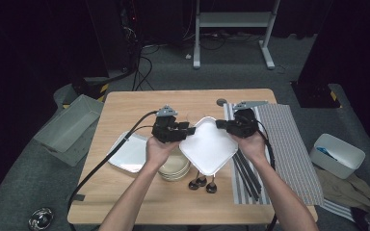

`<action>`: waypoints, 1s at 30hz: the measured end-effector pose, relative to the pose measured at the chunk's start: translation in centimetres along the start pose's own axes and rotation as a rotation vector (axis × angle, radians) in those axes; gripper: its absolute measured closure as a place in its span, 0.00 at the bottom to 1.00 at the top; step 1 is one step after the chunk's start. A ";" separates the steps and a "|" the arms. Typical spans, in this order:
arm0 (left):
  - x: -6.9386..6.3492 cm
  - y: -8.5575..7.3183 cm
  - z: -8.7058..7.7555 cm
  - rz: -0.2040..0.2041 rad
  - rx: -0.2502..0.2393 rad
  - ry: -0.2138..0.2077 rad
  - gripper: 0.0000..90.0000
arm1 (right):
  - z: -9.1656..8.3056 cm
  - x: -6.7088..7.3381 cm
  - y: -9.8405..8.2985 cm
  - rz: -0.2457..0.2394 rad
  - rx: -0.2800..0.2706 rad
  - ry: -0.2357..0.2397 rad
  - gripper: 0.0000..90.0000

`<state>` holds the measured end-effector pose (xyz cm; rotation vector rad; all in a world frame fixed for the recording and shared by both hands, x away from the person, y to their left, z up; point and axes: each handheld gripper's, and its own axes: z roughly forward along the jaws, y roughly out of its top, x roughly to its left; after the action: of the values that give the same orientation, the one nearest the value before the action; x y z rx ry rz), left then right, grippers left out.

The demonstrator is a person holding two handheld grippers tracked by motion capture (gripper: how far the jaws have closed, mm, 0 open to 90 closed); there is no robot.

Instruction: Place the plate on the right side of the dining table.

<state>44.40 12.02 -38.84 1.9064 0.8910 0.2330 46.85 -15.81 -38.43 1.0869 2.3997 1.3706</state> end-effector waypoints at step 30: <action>1.5 -1.7 -6.3 0.021 -0.089 0.195 0.44 | -0.8 -0.3 0.0 0.023 -0.011 -0.003 0.99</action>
<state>41.40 17.83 -37.43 1.8331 0.9734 0.4698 46.67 -16.54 -38.02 1.1159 2.3826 1.3860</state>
